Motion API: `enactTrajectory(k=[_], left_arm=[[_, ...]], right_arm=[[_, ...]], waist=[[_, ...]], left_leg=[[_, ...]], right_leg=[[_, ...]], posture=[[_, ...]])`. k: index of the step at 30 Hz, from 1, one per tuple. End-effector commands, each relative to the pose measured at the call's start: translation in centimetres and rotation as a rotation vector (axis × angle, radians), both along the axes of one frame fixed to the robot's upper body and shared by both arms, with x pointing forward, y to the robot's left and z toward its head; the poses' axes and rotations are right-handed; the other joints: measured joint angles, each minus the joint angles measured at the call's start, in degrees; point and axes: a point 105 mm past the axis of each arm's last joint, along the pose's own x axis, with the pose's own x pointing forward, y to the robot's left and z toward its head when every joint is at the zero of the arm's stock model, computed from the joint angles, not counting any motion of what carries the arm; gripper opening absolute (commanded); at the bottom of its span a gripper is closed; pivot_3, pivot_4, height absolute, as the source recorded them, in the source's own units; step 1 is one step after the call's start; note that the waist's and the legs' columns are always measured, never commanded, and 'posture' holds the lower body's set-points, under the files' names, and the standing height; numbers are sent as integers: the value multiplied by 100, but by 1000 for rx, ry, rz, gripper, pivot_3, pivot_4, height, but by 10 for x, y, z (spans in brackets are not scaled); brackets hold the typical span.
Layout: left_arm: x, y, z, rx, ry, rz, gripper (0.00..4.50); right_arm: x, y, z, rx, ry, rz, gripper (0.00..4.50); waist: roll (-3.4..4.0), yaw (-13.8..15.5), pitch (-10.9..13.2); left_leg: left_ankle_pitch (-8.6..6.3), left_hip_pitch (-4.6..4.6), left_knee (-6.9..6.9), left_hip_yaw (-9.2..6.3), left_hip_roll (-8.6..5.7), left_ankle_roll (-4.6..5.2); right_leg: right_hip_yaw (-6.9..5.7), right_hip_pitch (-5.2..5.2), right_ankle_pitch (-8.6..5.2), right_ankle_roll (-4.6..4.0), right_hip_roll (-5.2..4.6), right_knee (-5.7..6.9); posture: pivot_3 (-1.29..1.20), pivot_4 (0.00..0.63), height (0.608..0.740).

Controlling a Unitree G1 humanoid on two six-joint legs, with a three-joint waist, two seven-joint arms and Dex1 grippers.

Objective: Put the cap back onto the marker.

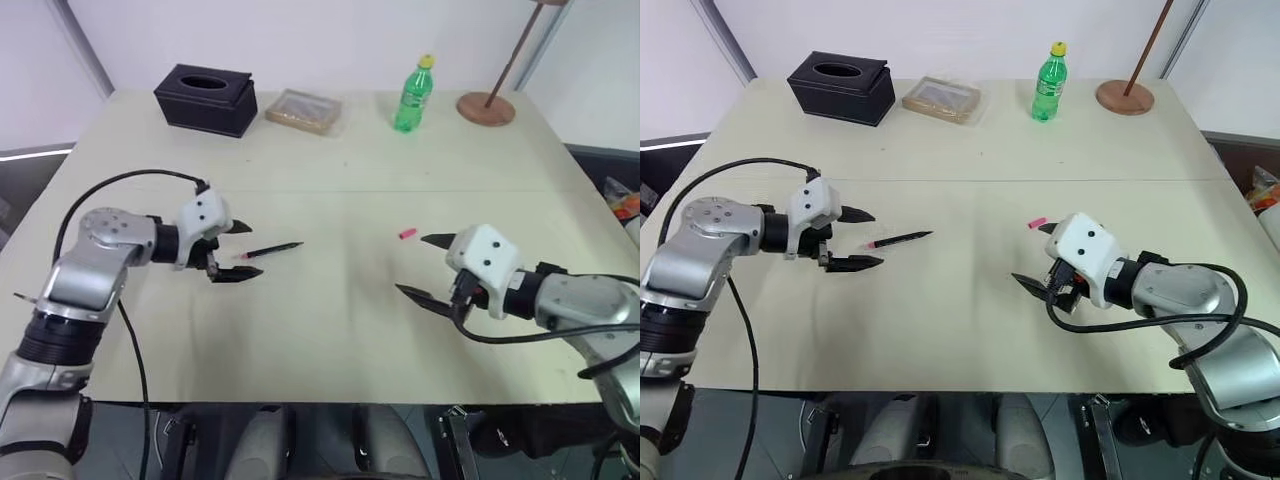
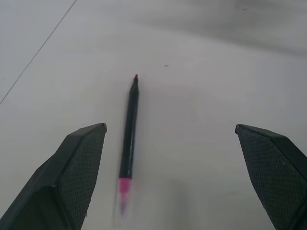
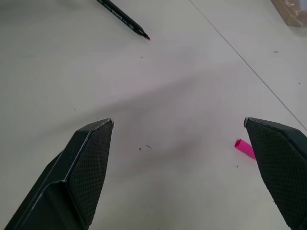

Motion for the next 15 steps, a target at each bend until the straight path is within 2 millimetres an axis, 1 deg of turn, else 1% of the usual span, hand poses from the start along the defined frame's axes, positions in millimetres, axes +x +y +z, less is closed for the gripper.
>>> enactTrajectory(k=[1,5,15], left_arm=[[1,8,10,12,-50,15,4500],[-1,5,13,-23,-38,15,4500],[-2,5,10,-3,-47,10,4500]], right_arm=[[-3,4,9,4,-51,13,4453],[-3,4,7,9,-48,8,4453],[-3,2,5,10,-45,6,4453]], waist=[[0,3,0],[0,6,0],[0,6,0]], left_leg=[[0,0,0,0,0,0],[0,0,0,0,0,0],[0,0,0,0,-1,0]], right_leg=[[0,0,0,0,0,0],[0,0,0,0,0,0],[0,1,0,0,-2,-1]], posture=[[0,150,740],[0,150,740],[0,150,740]])
